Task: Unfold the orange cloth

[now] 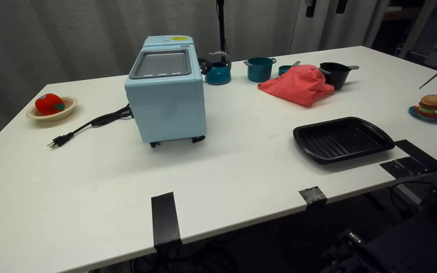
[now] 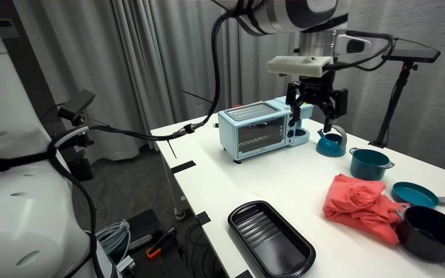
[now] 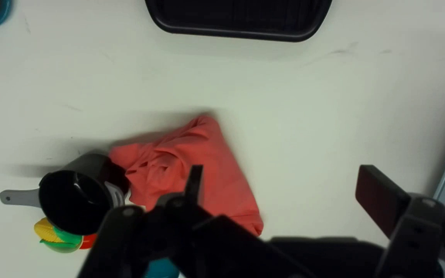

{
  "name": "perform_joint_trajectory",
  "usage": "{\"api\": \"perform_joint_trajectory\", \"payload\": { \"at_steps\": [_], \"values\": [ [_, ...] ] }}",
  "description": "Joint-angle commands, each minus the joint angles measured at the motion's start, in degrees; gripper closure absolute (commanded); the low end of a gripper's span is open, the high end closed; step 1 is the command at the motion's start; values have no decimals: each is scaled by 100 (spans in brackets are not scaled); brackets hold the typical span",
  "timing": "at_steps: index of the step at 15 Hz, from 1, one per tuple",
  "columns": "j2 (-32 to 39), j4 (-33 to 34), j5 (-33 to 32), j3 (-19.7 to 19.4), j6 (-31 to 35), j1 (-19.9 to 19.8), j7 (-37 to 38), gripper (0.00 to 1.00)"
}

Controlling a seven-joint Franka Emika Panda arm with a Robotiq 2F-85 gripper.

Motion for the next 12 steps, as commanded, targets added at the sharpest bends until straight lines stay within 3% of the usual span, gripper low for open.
{"api": "perform_joint_trajectory", "payload": {
  "at_steps": [1,3,4,12],
  "values": [
    [1001,1129,-28,-98,12,-192,-39,0],
    [1308,1515,-13,-153,8,-284,-11,0],
    [939,945,-9,-88,89,-221,9,0],
    [1477,1558,75,-135,106,-345,43,0]
  ]
}}
